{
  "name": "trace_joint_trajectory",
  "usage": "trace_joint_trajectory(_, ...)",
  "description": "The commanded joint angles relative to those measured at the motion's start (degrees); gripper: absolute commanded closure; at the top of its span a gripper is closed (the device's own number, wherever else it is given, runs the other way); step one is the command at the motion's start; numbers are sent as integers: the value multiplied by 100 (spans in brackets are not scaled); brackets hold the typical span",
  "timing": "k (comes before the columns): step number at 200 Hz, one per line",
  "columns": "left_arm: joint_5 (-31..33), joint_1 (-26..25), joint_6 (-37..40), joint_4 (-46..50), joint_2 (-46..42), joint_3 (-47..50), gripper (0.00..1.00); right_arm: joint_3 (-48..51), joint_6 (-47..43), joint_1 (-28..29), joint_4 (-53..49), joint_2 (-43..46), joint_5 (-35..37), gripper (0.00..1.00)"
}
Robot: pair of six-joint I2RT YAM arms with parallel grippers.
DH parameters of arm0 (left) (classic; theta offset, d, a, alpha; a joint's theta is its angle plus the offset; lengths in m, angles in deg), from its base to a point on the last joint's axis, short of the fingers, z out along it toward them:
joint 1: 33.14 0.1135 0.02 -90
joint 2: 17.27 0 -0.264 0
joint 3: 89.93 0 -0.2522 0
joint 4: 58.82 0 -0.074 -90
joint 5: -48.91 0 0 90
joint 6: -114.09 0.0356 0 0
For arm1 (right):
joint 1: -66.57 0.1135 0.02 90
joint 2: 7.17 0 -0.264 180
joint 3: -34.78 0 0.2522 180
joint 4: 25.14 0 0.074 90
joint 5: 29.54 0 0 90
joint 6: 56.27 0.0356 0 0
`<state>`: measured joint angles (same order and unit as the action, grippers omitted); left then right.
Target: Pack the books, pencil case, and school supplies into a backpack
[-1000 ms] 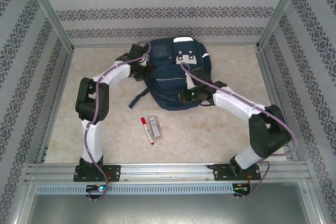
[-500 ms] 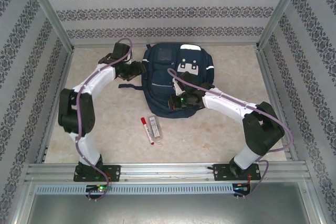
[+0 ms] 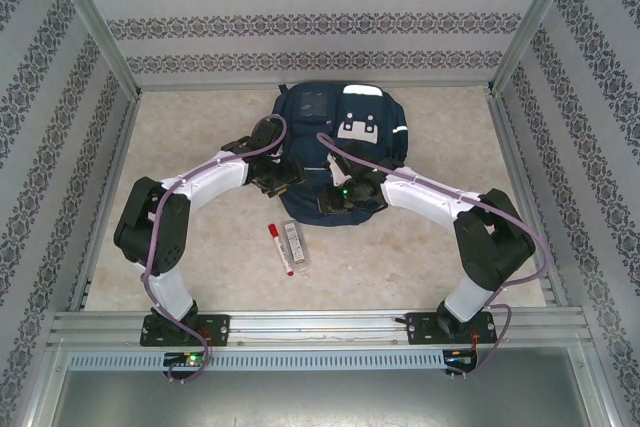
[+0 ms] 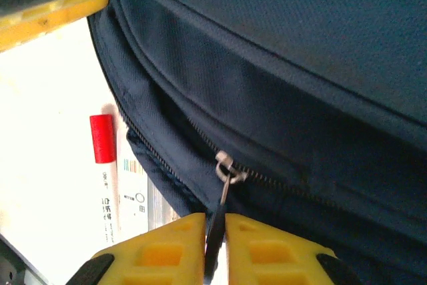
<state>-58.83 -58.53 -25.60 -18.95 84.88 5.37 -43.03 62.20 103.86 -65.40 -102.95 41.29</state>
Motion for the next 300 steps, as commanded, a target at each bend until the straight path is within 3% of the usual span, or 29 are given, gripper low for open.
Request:
trace_joint_trajectory(1,161,39,-195,-172,34,118,45,-58,71,88,-302,-181,-153,80)
trace_joint_trajectory(42,90,25,-243,-240,-13,259,45,-129,173,172,-388,-299,91,74)
trace_joint_trajectory(79,137,17,-275,-325,-103,422,44,-244,288,224,-494,-353,285,76)
trace_joint_trajectory(95,172,19,-293,-361,-125,475,44,-286,351,204,-553,-375,368,80)
trace_joint_trajectory(122,261,18,-347,-361,-92,527,45,-354,414,191,-657,-390,432,100)
trace_joint_trajectory(133,435,12,-341,-328,-83,560,45,-356,406,191,-701,-324,465,100)
trace_joint_trajectory(147,771,19,-174,-325,-53,590,53,-332,380,159,-785,-191,531,100)
trace_joint_trajectory(167,1133,54,137,-221,75,470,76,-265,263,1,-958,-28,504,100)
trace_joint_trajectory(192,1357,106,508,-132,345,227,90,-29,-120,-373,-955,176,161,100)
trace_joint_trajectory(259,1430,468,967,57,716,-246,94,349,-916,-1234,-1141,402,249,100)
trace_joint_trajectory(281,1168,557,1073,249,711,-447,93,209,-991,-1288,-1166,479,-308,100)
trace_joint_trajectory(293,932,560,1057,380,641,-553,89,6,-836,-1216,-1183,562,-620,82)
trace_joint_trajectory(300,814,552,1009,425,540,-541,84,-118,-752,-1148,-1140,615,-697,78)
